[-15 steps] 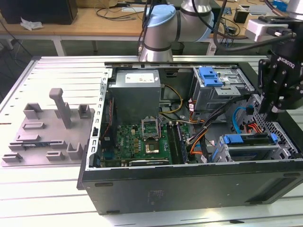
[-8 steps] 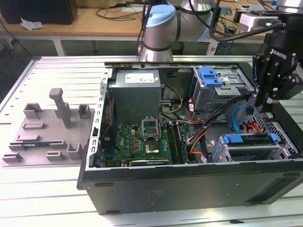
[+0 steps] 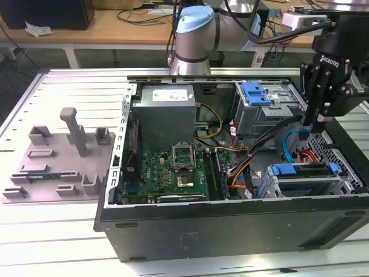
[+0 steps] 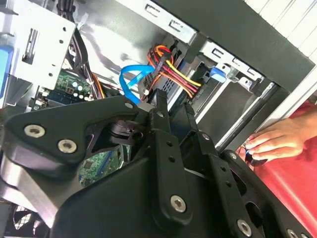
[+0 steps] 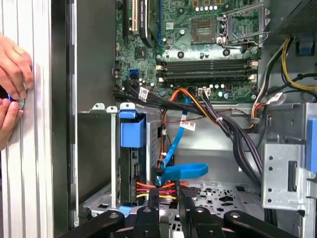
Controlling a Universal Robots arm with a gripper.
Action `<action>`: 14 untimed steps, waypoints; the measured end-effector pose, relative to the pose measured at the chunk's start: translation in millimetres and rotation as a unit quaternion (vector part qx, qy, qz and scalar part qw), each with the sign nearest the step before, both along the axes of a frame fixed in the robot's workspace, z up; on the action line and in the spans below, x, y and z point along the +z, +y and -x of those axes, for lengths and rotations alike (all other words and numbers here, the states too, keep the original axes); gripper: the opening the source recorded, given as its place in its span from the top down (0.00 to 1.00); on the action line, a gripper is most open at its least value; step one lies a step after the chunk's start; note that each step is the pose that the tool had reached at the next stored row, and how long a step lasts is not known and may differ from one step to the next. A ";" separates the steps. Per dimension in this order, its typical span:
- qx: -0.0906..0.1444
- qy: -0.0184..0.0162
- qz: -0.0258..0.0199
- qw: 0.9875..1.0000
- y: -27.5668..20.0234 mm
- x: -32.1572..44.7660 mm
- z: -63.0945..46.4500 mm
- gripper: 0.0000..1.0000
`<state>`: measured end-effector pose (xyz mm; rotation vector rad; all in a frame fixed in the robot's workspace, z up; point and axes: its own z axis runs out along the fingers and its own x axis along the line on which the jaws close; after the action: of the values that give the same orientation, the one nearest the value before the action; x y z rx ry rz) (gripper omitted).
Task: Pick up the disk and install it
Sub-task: 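Insert the second disk wire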
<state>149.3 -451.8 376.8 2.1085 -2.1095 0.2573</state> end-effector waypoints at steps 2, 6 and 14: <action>0.001 0.000 0.000 1.000 0.0 0.1 3.1 0.70; 0.003 0.000 0.000 1.000 0.3 1.5 3.7 0.70; 0.007 -0.001 0.003 1.000 -1.9 7.8 13.0 0.70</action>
<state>136.3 -453.7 384.7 2.1220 -2.0923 0.2675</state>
